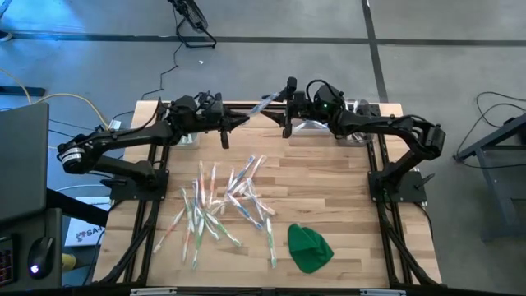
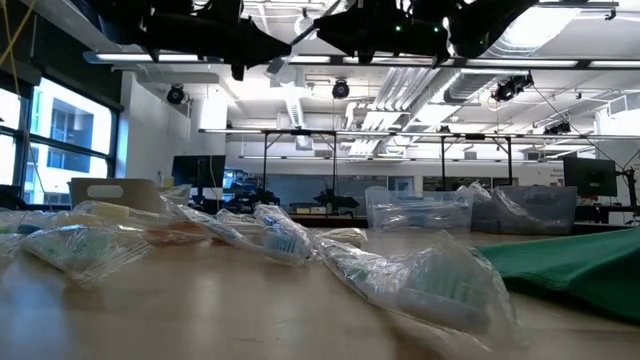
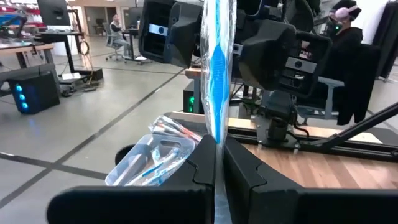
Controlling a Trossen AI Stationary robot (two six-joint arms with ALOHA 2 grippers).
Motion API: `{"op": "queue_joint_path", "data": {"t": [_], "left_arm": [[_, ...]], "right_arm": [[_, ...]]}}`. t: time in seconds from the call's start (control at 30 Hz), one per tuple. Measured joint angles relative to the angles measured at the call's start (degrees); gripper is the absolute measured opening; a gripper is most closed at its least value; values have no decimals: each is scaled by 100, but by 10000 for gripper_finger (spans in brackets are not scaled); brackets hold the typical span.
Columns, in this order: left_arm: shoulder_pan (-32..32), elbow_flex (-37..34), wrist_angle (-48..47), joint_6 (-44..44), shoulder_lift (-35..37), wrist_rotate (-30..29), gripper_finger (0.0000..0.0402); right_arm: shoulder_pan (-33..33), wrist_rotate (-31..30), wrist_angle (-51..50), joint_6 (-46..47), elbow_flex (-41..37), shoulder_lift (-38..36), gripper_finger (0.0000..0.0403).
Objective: Pick & Place Toothbrushes
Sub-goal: Put the blue toothbrush into the transparent bin
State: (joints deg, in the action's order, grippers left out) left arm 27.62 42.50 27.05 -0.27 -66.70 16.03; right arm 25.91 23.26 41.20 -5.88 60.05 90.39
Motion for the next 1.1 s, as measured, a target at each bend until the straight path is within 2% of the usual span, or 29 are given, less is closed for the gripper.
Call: {"op": "queue_joint_path", "data": {"t": [0.17, 0.5, 0.63, 0.77, 1.1], "left_arm": [[7, 0, -15, 0, 0, -3, 6], [7, 0, -20, 2, 0, 7, 6], [7, 0, -47, 7, 6, 7, 6], [7, 0, -127, 7, 11, 15, 6], [4, 0, -158, -6, 11, 15, 6]], "right_arm": [[-24, 311, -4, -180, 0, 0, 197], [-15, 376, 23, -263, 0, 0, 87], [-20, 407, 59, -313, 0, 0, 56], [-30, 500, 65, -321, 0, 4, 53], [-37, 677, 69, -338, 0, 7, 98]]}}
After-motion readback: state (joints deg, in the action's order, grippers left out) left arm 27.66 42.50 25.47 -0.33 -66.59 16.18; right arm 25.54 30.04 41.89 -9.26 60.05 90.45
